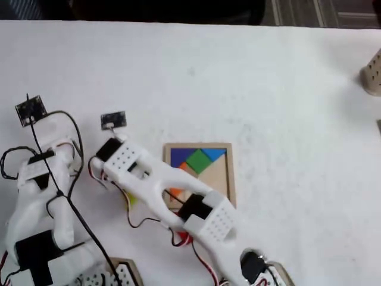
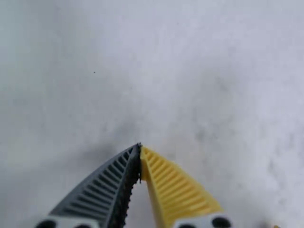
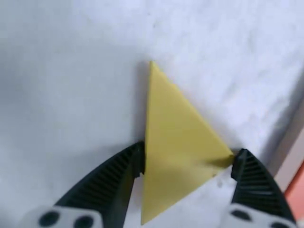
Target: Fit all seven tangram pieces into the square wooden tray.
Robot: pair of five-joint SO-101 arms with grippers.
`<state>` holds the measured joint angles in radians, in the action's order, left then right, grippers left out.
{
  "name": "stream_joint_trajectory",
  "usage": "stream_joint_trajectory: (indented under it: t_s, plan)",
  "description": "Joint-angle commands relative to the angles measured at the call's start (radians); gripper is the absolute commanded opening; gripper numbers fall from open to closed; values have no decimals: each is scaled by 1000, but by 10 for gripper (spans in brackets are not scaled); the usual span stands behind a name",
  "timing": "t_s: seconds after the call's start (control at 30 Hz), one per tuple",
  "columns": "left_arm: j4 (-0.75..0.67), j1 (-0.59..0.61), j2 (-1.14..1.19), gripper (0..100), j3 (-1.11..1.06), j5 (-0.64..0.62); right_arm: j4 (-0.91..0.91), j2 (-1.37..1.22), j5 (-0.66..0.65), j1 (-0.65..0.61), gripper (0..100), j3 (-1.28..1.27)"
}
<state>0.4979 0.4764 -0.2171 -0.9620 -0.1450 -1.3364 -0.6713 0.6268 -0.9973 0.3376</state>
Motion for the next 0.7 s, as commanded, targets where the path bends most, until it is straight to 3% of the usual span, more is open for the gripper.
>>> stream_joint_trajectory:
  t_s: [0.0,0.37,0.67]
  plan:
    - [-40,7,-2,24,48,-3,-15,30,-109,30,283,12]
    - [-40,7,-2,24,48,-3,-19,-8,-180,51,318,8]
    - [-40,7,-2,24,48,-3,-157,-105,-193,51,325,158]
